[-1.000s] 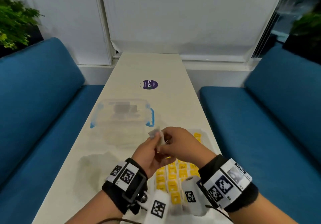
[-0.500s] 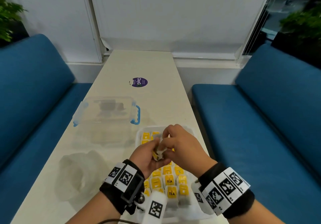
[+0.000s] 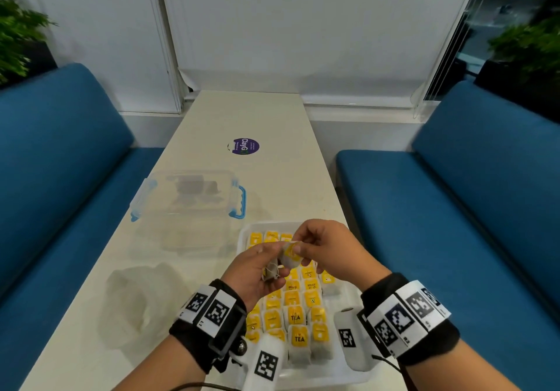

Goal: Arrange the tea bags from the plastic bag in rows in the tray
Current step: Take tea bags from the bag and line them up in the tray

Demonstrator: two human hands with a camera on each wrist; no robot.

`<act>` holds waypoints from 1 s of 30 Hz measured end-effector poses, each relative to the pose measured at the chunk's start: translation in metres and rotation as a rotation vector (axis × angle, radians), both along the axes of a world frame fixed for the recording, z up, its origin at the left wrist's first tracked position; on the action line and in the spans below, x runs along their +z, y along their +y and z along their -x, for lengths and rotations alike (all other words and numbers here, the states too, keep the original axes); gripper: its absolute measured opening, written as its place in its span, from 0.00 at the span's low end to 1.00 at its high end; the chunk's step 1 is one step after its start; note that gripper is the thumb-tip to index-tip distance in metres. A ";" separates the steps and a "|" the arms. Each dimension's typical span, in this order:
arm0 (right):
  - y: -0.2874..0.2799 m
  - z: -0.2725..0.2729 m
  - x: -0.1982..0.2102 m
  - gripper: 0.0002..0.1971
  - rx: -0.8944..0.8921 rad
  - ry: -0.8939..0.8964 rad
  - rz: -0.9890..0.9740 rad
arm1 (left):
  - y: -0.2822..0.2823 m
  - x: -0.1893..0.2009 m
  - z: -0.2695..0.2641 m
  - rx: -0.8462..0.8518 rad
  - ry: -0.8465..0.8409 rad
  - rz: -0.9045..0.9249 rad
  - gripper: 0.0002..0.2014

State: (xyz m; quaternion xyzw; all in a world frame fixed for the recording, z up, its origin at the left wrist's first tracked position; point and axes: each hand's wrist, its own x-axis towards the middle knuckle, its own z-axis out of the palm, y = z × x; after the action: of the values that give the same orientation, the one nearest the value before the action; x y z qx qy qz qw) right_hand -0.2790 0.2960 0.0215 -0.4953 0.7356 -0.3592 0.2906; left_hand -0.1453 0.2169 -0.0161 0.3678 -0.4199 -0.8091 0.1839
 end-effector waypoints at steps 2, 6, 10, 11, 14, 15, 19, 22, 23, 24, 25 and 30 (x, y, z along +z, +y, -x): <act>0.001 0.006 0.005 0.10 0.012 -0.016 -0.015 | -0.002 -0.003 -0.002 0.024 -0.027 -0.023 0.07; 0.001 0.021 0.007 0.02 -0.022 0.152 -0.126 | -0.005 -0.012 -0.009 0.037 -0.057 -0.069 0.07; 0.002 0.030 -0.001 0.04 -0.012 0.296 -0.262 | -0.008 -0.018 -0.014 0.000 -0.106 -0.054 0.17; 0.001 0.032 -0.004 0.04 -0.010 0.340 -0.299 | -0.008 -0.019 -0.015 -0.013 -0.115 -0.049 0.19; 0.000 0.040 -0.019 0.07 0.039 0.504 -0.469 | -0.008 -0.022 -0.017 -0.042 -0.131 -0.035 0.21; 0.000 0.042 -0.025 0.08 0.067 0.555 -0.535 | -0.007 -0.022 -0.018 -0.049 -0.137 -0.032 0.20; -0.001 0.046 -0.045 0.11 0.233 0.629 -0.770 | -0.007 -0.024 -0.022 -0.047 -0.146 -0.031 0.20; -0.006 0.046 -0.057 0.11 0.328 0.601 -0.913 | -0.008 -0.028 -0.026 -0.028 -0.153 -0.036 0.20; -0.009 0.045 -0.060 0.11 0.345 0.592 -0.954 | -0.009 -0.030 -0.027 -0.029 -0.161 -0.030 0.20; -0.013 0.045 -0.063 0.11 0.357 0.583 -0.982 | -0.009 -0.030 -0.028 -0.033 -0.169 -0.021 0.19; -0.016 0.044 -0.064 0.11 0.368 0.580 -1.000 | -0.009 -0.031 -0.029 -0.040 -0.175 -0.009 0.19; -0.031 0.041 -0.066 0.13 0.362 0.672 -0.937 | -0.007 -0.031 -0.035 -0.078 -0.207 0.086 0.15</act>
State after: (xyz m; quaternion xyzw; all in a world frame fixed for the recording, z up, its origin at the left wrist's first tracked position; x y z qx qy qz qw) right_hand -0.3202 0.2648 -0.0443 -0.5184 0.7710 0.2347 0.2861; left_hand -0.1098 0.2098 -0.0475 0.4247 -0.4849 -0.7545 0.1236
